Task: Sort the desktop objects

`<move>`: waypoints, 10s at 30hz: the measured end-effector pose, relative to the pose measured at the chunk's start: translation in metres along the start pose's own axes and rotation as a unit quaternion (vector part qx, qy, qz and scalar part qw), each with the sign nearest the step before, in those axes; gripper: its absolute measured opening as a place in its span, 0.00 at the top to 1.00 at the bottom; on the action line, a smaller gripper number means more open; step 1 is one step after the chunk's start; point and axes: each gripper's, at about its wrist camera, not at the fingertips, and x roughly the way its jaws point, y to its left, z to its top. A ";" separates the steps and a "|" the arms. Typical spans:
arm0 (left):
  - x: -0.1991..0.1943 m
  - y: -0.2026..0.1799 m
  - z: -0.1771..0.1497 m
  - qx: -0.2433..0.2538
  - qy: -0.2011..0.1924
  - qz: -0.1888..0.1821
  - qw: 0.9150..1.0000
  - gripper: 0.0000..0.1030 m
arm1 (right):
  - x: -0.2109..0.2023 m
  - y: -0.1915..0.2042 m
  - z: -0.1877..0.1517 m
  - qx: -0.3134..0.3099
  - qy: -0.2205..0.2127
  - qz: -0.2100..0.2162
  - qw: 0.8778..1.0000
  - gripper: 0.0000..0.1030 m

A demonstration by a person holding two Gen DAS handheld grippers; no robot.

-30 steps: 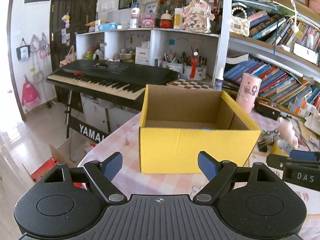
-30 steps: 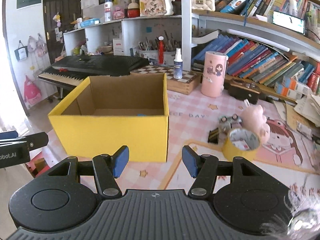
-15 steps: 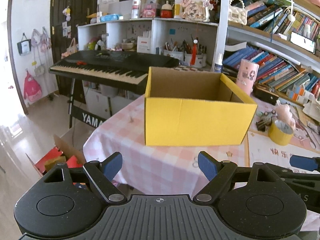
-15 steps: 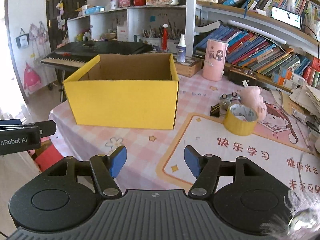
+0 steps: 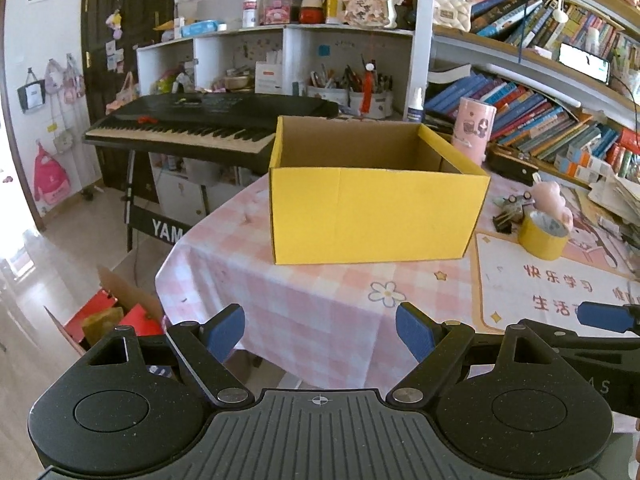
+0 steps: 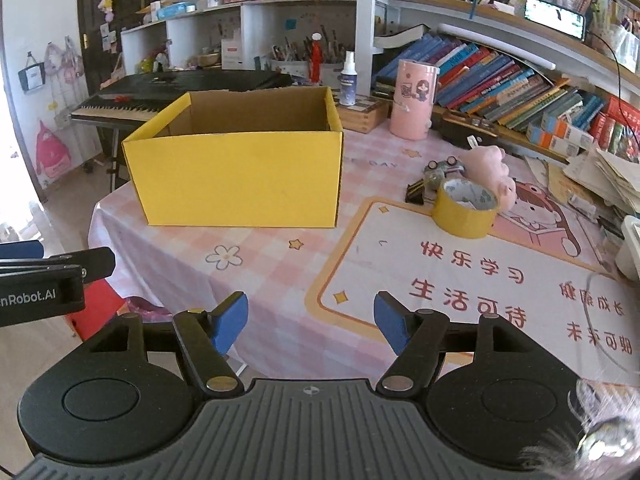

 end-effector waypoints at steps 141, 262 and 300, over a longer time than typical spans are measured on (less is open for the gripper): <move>0.219 -0.334 0.064 0.138 0.066 -0.079 0.985 0.10 | 0.101 -0.333 0.051 0.092 0.029 -0.090 0.991 0.29; 0.001 -0.063 -0.007 0.031 -0.005 -0.107 0.994 0.13 | -0.015 -0.078 0.002 0.055 0.039 0.040 0.997 0.47; -0.013 0.008 -0.012 -0.020 -0.022 -0.053 0.998 0.13 | -0.003 0.005 0.014 -0.026 0.053 0.115 0.992 0.47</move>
